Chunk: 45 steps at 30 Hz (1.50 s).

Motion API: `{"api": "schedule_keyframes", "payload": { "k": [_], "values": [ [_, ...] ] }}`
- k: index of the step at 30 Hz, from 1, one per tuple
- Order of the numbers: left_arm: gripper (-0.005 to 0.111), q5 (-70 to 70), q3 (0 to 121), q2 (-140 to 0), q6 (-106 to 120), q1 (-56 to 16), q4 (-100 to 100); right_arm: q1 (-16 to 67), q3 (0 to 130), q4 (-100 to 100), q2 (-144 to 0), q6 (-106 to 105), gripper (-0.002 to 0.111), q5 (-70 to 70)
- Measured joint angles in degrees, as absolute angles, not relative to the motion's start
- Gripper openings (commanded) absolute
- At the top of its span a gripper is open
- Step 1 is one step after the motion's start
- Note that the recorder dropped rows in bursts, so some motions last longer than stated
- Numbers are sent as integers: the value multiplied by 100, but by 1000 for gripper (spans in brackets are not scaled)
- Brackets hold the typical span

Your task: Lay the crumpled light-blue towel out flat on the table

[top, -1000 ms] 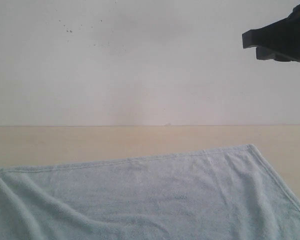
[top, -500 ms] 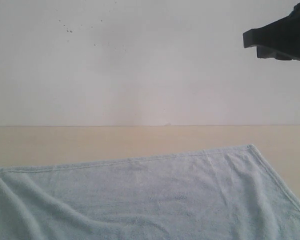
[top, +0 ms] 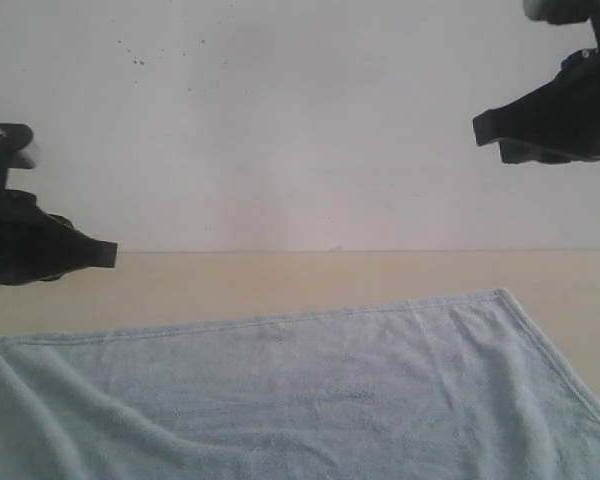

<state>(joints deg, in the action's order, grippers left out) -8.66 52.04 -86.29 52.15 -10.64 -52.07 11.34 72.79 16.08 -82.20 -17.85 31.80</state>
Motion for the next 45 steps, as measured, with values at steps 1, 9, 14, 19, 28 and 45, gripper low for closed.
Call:
{"api": "schedule_keyframes", "payload": {
  "k": [1, 9, 14, 19, 28, 45],
  "values": [
    [4, -942, 5508, -9108, 5160, -1027, -5207, 1134, 7279, 1608, -8428, -1794, 0, 3233],
    [4, -1084, 5965, -10239, 5026, -608, -5184, 1134, 7279, 1608, -9539, -1853, 0, 2979],
    [4, -1150, 5979, -10552, 5016, -317, -5184, 1134, 7279, 1608, -9679, -1874, 0, 2730],
    [4, -1163, 5979, -10805, 5005, -132, -5184, 1134, 7279, 1608, -9682, -1885, 0, 2671],
    [4, -736, 5979, -11248, 5005, 0, -5049, 1134, 7279, 1608, -9682, -1913, 0, 2637],
    [4, -156, 6541, -12113, 5005, 0, -4991, 1134, 7279, 1608, -9682, -1936, 0, 2480]
  ]
}}
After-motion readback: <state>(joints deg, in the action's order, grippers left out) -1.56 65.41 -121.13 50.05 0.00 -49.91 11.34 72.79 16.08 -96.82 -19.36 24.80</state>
